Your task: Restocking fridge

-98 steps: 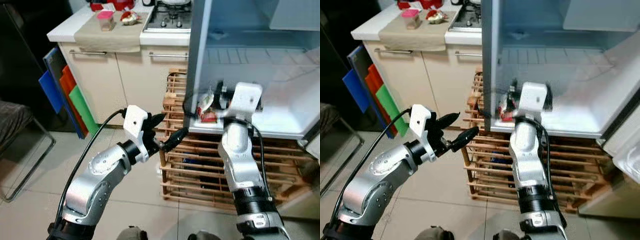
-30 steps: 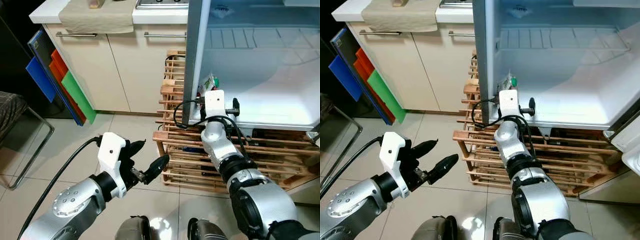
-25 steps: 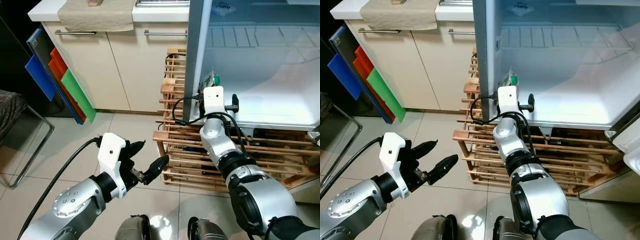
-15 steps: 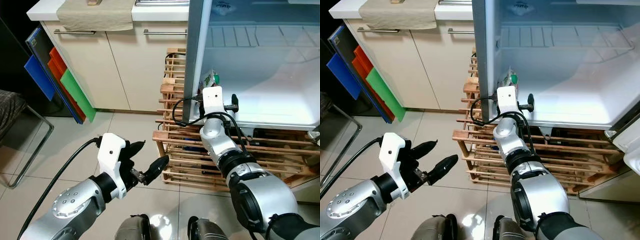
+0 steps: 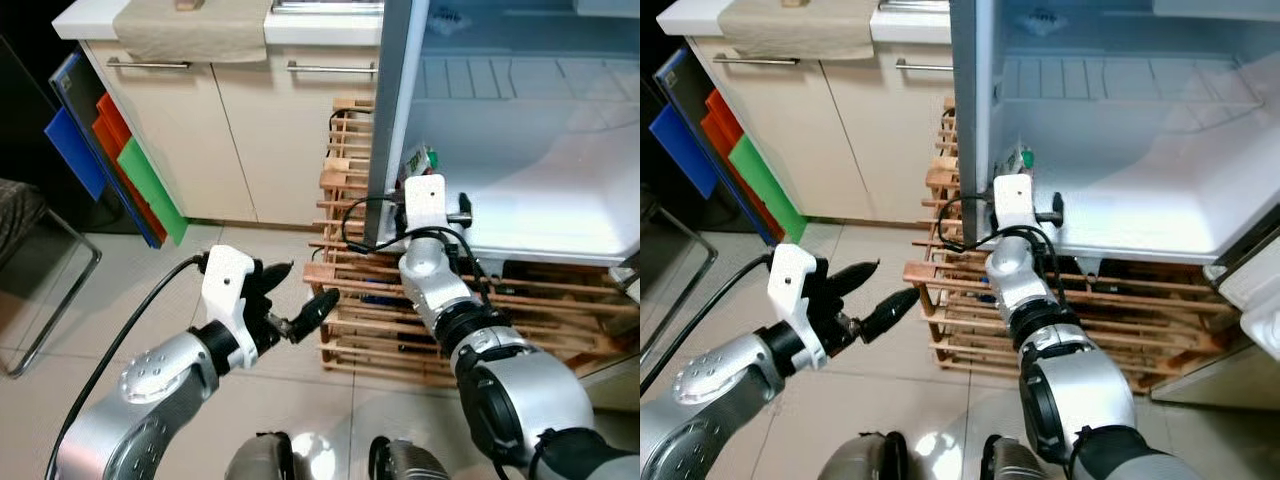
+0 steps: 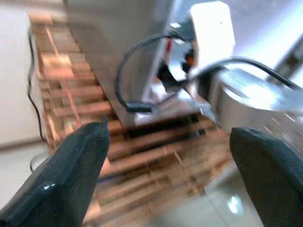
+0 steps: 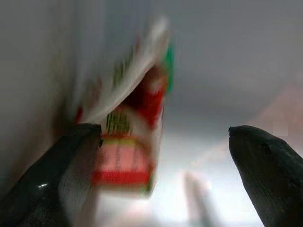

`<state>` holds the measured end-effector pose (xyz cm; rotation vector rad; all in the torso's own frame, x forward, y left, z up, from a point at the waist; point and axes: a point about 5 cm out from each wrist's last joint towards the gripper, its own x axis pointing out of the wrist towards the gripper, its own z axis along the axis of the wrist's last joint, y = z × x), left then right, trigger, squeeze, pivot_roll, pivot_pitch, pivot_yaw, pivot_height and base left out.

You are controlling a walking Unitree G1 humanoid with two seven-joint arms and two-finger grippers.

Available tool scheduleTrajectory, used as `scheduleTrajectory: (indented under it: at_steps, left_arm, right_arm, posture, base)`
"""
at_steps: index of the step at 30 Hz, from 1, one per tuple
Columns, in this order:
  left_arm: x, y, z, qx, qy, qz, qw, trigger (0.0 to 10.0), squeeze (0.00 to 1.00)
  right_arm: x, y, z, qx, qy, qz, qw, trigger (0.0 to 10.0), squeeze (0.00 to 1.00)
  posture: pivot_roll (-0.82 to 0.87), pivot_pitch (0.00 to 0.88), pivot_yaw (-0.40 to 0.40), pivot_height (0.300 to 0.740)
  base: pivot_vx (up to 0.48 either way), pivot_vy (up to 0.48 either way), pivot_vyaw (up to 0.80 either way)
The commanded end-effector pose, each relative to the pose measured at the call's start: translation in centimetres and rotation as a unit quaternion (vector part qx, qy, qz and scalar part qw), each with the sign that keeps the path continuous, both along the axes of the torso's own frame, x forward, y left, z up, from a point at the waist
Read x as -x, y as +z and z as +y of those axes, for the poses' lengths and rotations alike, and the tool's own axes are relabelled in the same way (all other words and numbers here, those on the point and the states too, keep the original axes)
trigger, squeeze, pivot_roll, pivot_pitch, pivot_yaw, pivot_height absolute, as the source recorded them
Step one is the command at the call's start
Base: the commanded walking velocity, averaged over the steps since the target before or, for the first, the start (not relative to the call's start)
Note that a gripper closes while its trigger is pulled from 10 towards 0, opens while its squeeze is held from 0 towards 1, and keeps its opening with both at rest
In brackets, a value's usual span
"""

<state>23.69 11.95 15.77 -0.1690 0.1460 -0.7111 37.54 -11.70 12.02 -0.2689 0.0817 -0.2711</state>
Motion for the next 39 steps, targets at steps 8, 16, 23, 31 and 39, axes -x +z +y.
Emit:
scheduleTrajectory:
  at_steps: [8,16,23,31,39]
  left_arm:
    - [-3.2,-0.9,-0.5,0.004,0.038,-0.004,0.999,10.0,0.00]
    - [-3.5,-1.9,-0.7,0.012,0.050,0.006,0.999,10.0,0.00]
    - [-3.2,-2.4,3.0,-0.014,0.214,-0.021,0.976,10.0,0.00]
    - [0.0,-1.9,5.0,-0.131,0.185,-0.135,0.965,10.0,0.00]
    - [-0.8,-2.0,3.6,-0.067,0.190,-0.116,0.973,10.0,0.00]
  right_arm:
    - [4.0,0.9,-1.3,-0.072,0.113,-0.057,0.989,10.0,0.00]
    - [9.3,0.3,-4.7,-0.074,0.123,-0.059,0.988,10.0,0.00]
    - [14.3,-1.3,-8.7,-0.113,0.068,-0.043,0.990,10.0,0.00]
    - [17.2,-2.9,-10.5,-0.097,0.078,-0.031,0.992,10.0,0.00]
    - [17.3,-2.2,-9.9,-0.091,0.096,-0.054,0.990,10.0,0.00]
  posture:
    - [-0.02,0.000,0.034,0.740]
    - [-0.08,0.000,0.062,0.740]
    - [-0.09,0.000,0.064,0.740]
    - [-0.06,0.000,0.044,0.740]
    - [-0.08,0.000,0.046,0.740]
  base:
    - [0.000,0.000,0.00]
    - [0.000,0.000,0.00]
    - [0.000,0.000,0.00]
    - [0.000,0.000,0.00]
    - [0.000,0.000,0.00]
